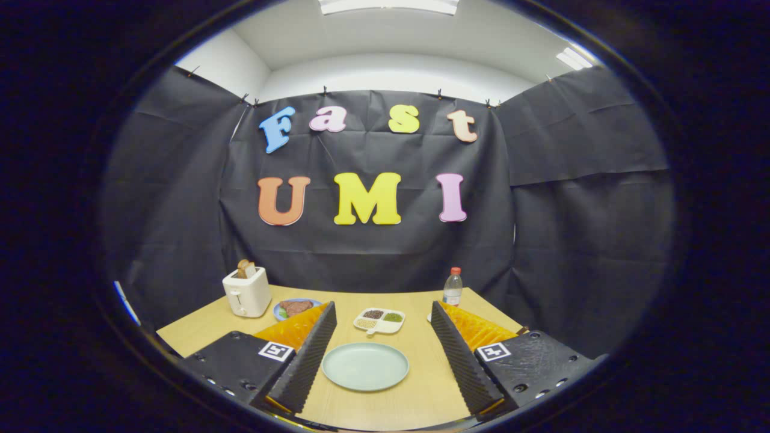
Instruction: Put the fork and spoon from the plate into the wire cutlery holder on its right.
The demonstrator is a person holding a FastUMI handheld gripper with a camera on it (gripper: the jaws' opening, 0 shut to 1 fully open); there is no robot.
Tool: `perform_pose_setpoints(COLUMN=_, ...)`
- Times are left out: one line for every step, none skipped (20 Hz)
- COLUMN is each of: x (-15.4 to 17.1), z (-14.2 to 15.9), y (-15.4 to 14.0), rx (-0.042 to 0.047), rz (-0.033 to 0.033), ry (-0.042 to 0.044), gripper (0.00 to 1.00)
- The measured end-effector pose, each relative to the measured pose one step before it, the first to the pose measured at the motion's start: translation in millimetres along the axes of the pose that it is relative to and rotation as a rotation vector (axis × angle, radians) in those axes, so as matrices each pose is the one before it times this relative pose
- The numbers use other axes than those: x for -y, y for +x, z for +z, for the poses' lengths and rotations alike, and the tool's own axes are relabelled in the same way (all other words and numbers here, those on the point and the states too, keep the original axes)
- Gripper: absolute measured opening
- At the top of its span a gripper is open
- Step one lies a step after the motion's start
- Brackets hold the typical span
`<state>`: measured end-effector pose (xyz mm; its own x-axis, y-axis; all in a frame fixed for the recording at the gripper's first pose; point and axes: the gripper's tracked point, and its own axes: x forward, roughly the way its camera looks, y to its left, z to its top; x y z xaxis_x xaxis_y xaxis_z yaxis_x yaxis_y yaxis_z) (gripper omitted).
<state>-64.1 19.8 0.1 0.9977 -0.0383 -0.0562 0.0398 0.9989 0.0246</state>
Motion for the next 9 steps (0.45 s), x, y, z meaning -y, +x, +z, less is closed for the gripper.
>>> perform_pose_setpoints(x=-2.67, z=-0.76, y=-0.35, rx=0.00326, rz=0.00631, ry=-0.00021, gripper=0.96)
perform_pose_setpoints(x=-1.94, z=-0.66, y=0.51, rx=-0.00008, rz=0.00522, ry=-0.0045, gripper=0.96)
perform_pose_setpoints(x=0.12, z=0.74, y=-0.65, rx=0.0002, rz=-0.00171, ry=-0.00329, gripper=0.96)
perform_pose_setpoints(x=-1.48, z=0.63, y=-0.63, rx=0.00215, rz=0.00426, ry=-0.003, gripper=0.96)
perform_pose_setpoints(x=-0.92, z=0.62, y=0.12, rx=0.00296, rz=0.0007, ry=-0.00313, gripper=0.96)
perform_pose_setpoints(x=0.2, z=-1.0, y=0.24, rx=0.0035, rz=-0.00041, ry=-0.00079, gripper=0.96)
perform_pose_setpoints(x=-0.07, z=-0.05, y=-0.04, rx=0.00162, rz=0.00062, ry=0.00096, gripper=0.96)
perform_pose_setpoints(x=-0.03, z=0.28, y=-0.52, rx=0.00173, rz=0.00096, ry=0.00253, gripper=0.96)
perform_pose_setpoints(x=0.16, z=-0.89, y=0.09, rx=0.00054, rz=0.00196, ry=0.00384, gripper=0.96)
